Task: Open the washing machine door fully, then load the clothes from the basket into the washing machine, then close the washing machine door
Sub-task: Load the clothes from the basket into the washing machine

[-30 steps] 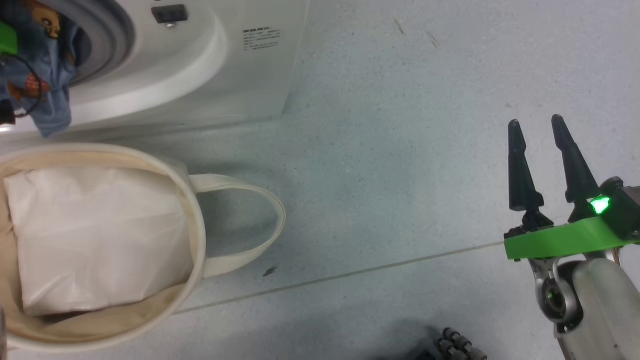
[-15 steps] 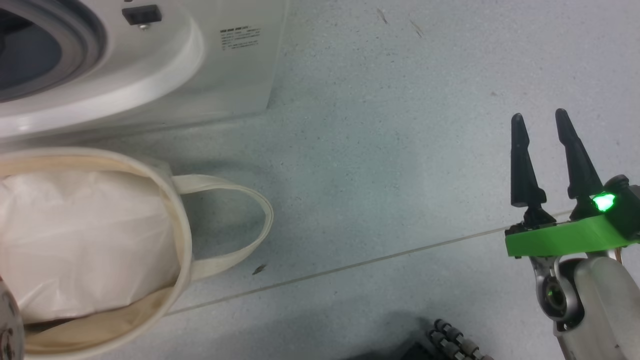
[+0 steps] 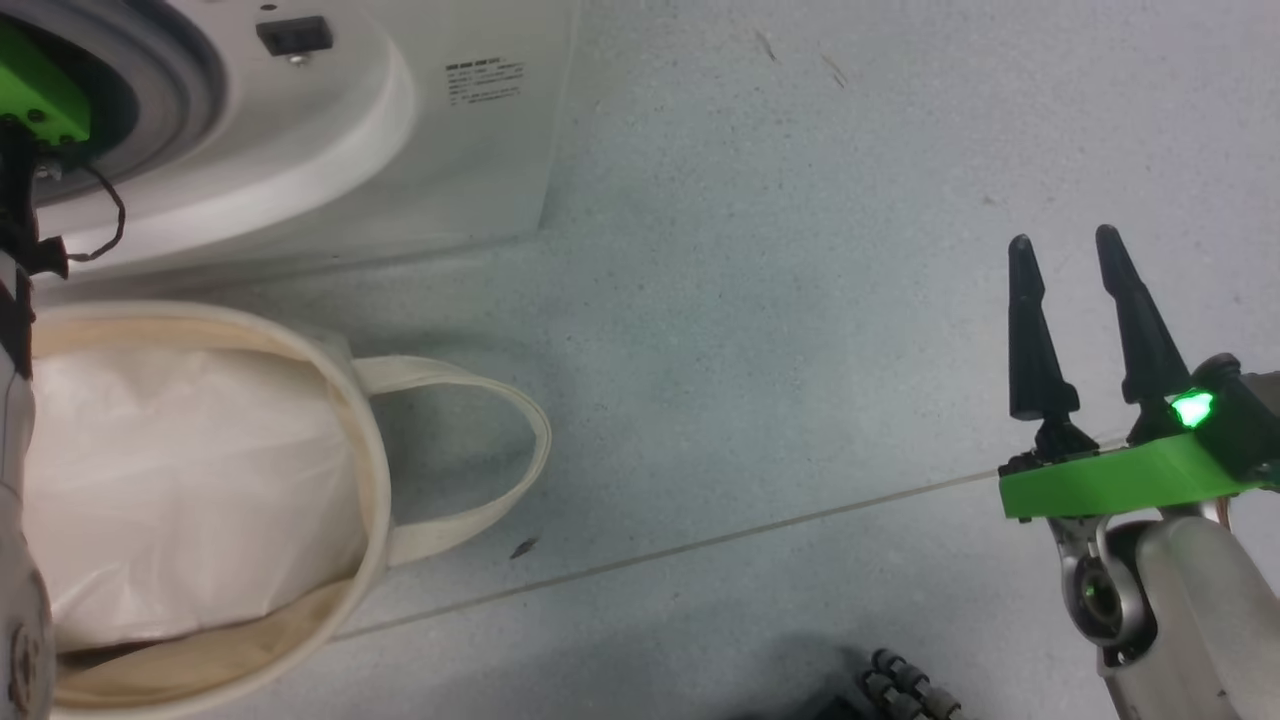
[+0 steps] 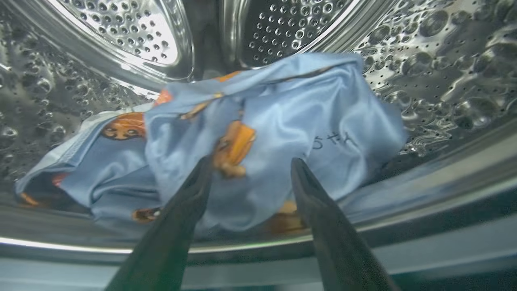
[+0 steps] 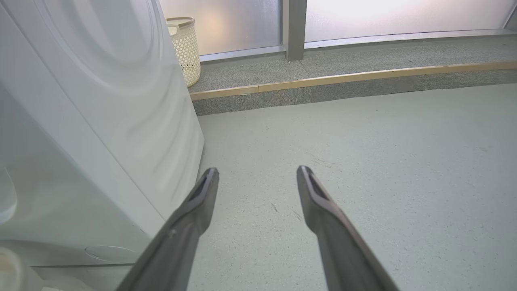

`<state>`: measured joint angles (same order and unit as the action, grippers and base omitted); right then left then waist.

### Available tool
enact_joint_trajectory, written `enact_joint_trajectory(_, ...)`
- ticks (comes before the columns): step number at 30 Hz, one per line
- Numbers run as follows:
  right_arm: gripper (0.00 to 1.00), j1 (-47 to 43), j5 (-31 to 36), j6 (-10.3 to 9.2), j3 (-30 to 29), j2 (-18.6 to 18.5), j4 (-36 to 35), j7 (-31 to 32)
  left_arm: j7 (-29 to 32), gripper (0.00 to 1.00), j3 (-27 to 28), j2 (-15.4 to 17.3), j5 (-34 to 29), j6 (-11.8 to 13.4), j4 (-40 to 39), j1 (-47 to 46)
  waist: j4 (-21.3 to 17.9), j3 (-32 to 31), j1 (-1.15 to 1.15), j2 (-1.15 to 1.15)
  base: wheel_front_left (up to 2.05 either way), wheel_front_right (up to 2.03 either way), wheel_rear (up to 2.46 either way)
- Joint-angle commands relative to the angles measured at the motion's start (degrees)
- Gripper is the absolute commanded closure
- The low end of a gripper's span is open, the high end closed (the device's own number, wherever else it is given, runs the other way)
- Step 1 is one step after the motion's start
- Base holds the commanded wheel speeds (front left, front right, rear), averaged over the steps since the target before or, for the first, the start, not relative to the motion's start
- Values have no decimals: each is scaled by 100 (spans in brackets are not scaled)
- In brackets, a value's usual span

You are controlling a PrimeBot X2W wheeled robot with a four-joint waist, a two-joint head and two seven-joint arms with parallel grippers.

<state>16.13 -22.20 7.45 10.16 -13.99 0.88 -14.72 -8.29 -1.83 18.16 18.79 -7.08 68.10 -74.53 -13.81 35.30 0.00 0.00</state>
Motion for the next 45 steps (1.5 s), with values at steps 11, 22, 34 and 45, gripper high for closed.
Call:
enact_joint_trajectory(11,0,-37,-146,3,244,30,275,-28,-563,0,274,-228,437,-4,397,270,261,-691,0,0,0,0,0)
enact_joint_trajectory(22,0,110,-324,3,490,137,681,-28,-669,0,-318,-677,839,-39,-713,1864,810,-1316,0,0,0,0,0)
enact_joint_trajectory(34,0,8,-477,3,691,236,893,-28,-670,0,-670,-518,1101,-40,-1824,3170,1223,-2028,0,0,0,0,0)
enact_joint_trajectory(45,0,-241,-501,3,903,254,597,-28,-670,0,77,-318,672,-40,-3872,4843,1367,-2909,0,0,0,0,0)
